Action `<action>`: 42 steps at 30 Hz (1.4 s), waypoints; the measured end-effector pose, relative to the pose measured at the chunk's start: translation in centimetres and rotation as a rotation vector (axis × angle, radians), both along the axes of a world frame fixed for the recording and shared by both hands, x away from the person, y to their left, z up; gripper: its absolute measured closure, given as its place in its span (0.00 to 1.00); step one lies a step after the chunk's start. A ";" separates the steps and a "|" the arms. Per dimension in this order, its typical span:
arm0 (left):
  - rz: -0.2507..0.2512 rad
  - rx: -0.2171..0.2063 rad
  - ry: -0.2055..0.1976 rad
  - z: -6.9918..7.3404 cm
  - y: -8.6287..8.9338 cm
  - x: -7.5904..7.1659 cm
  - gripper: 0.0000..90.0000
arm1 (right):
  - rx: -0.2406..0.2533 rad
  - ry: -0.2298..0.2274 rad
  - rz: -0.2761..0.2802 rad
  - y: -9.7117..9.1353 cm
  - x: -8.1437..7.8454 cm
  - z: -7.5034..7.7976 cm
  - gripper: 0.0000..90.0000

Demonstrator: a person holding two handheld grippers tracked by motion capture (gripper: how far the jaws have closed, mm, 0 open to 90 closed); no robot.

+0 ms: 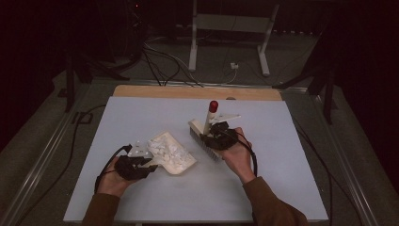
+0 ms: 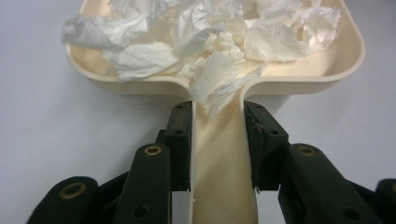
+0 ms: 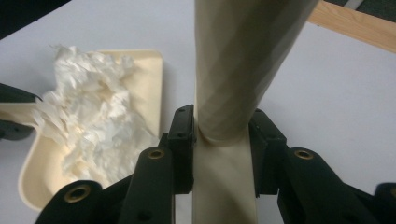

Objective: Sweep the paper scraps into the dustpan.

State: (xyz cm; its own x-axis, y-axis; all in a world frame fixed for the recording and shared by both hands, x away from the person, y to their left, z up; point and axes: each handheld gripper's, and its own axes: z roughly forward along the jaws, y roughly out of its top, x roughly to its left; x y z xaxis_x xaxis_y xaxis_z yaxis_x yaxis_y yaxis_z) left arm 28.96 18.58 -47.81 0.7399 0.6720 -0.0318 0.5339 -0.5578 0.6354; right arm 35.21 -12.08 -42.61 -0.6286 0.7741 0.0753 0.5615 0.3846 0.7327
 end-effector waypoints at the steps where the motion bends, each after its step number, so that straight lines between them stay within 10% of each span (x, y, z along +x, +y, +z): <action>1: 0.011 -0.004 0.002 0.0 0.0 0.0 0.74 | -0.001 -0.001 0.000 -0.2 0.0 0.0 0.75; 42: 0.358 -0.040 -0.123 0.0 1.2 0.1 0.74 | -0.050 -0.016 -0.008 -6.4 -0.3 -0.2 0.75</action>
State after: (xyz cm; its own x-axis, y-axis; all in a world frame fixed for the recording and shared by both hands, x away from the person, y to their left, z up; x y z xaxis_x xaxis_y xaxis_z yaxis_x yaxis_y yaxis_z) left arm 29.03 19.78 -47.84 0.4584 0.8887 0.0114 0.6089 -0.3234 0.7243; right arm 34.93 -18.48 -42.83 -0.6231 0.7817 0.0263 0.5528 0.4163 0.7219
